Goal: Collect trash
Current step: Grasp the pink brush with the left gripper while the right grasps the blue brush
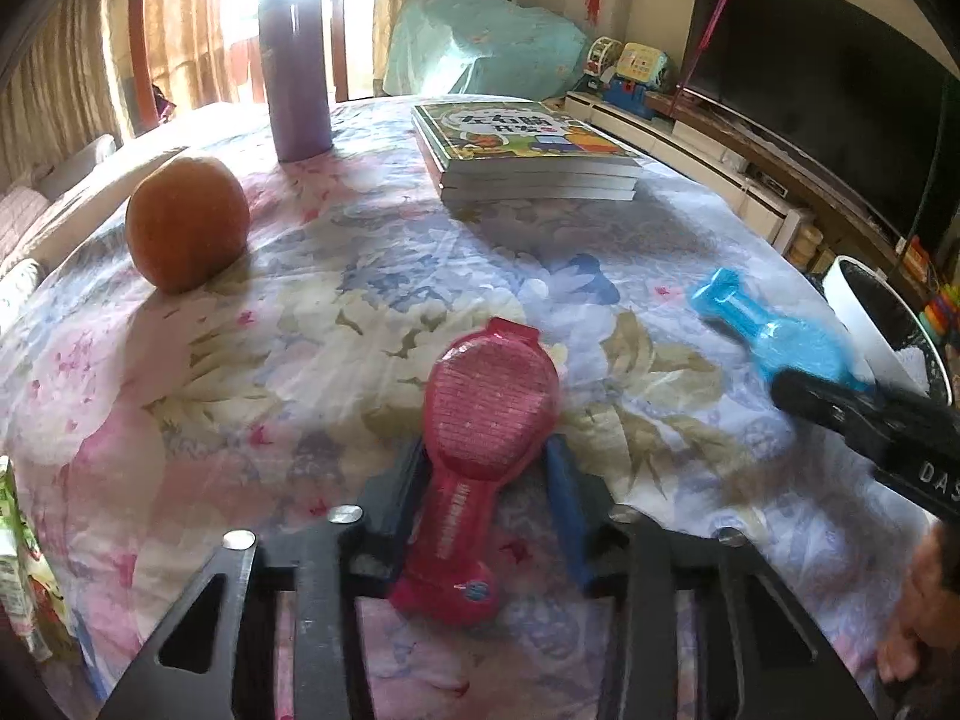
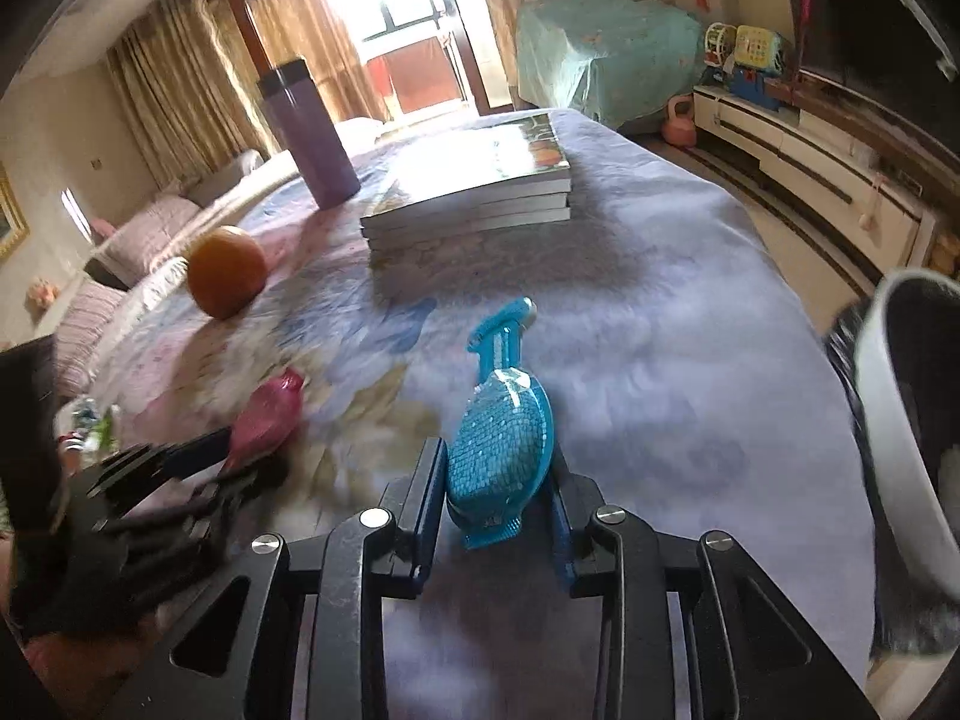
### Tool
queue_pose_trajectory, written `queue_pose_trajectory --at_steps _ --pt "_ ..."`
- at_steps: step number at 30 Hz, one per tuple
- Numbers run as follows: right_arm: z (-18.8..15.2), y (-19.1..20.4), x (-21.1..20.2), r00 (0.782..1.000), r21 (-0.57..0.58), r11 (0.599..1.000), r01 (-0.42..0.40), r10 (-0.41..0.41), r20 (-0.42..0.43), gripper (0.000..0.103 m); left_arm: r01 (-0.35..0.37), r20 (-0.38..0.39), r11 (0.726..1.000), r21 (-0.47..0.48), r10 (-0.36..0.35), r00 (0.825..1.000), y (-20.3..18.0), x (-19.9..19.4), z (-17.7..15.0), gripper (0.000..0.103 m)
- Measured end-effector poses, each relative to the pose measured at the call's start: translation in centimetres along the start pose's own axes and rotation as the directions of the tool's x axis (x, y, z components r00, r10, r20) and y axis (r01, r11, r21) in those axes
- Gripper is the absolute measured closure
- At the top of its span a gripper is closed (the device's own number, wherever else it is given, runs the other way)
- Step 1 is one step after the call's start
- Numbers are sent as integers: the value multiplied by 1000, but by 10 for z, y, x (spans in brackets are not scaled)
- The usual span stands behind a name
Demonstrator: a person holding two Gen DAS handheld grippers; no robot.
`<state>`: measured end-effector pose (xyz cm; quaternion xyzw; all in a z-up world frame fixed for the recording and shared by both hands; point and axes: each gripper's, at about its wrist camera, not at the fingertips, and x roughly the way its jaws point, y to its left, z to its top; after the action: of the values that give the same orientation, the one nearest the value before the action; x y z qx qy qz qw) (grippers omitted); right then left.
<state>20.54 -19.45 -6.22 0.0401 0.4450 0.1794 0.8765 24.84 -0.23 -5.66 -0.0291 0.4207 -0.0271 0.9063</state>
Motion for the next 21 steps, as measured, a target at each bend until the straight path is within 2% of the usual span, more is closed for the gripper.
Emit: queue_pose_trajectory --at_steps 5,8,10,11,12,15,16,21 --pt "-17 -7 -7 1000 7 1000 20 -20 -16 89 43 -9 999 5 -43 999 -5 -6 -4 72" --pt "-22 -8 -11 999 15 1000 21 -20 -28 86 61 -12 998 6 -61 998 -8 -9 -8 73" --pt "-22 -11 -16 1000 35 999 17 -16 -19 71 76 -12 997 3 -76 997 -8 -10 -10 73" --pt "-22 -12 -19 1000 42 999 27 -27 -2 55 77 -14 997 2 -77 997 -8 -10 -10 73" --pt "-21 -13 -21 999 43 999 33 -33 13 45 78 -14 997 0 -78 997 -8 -10 -11 73" --pt "-16 -14 -20 997 38 997 72 -73 34 45 94 -15 995 -10 -94 995 -8 -11 -10 75" --pt "-14 -15 -17 997 39 997 72 -73 32 45 102 -17 995 -12 -102 995 -8 -11 -10 84" --pt "-9 -11 3 992 0 992 128 -128 -12 47 128 -19 992 -10 -129 992 -15 -14 -13 84"
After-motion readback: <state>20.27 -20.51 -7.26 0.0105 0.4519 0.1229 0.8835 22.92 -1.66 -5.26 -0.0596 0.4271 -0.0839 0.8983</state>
